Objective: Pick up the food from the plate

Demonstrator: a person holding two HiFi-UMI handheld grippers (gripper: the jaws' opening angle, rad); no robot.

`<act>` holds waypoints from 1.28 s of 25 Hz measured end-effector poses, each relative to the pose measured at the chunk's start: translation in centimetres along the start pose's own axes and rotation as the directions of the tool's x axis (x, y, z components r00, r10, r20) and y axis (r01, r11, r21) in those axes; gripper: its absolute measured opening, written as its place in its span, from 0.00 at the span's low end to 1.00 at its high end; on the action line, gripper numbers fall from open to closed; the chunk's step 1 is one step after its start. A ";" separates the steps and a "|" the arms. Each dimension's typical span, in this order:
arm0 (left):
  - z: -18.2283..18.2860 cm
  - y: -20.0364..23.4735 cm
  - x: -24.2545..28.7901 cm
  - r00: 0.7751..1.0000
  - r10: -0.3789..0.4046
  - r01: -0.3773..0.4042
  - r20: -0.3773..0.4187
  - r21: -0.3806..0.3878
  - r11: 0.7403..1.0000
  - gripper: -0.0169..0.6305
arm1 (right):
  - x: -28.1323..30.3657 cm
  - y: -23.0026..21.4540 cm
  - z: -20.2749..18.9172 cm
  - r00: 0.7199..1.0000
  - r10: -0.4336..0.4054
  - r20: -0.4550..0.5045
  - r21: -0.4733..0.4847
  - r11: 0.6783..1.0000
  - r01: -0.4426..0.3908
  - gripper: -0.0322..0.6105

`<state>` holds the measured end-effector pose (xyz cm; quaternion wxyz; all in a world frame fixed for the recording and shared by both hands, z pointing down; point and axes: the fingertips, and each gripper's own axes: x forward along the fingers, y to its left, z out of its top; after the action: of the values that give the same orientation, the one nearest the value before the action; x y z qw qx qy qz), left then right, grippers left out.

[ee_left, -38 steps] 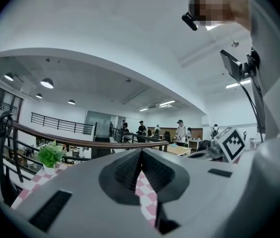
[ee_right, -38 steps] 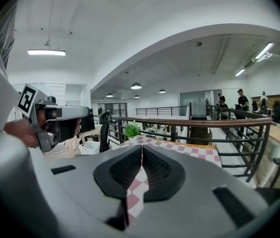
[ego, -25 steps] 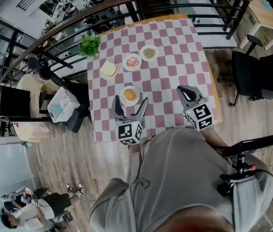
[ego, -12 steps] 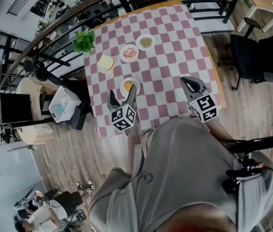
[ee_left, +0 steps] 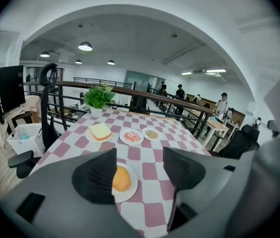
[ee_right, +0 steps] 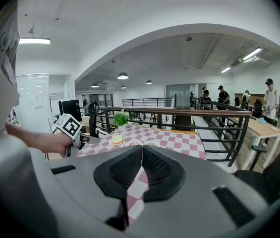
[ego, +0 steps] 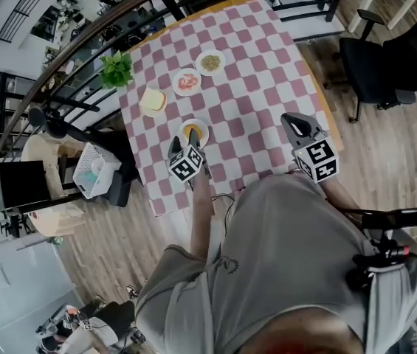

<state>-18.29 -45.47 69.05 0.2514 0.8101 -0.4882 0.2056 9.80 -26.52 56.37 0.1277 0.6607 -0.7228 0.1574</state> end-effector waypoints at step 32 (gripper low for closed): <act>-15.4 6.2 16.7 0.836 -0.102 0.026 -0.539 -0.147 0.989 0.58 | -4.4 -1.9 -3.9 0.982 -0.161 -0.096 0.075 0.983 0.169 0.07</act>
<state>-17.80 -50.03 92.20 0.4401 0.7153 -0.3819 0.3857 12.00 -21.11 58.35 0.1450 0.7154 -0.6519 0.2054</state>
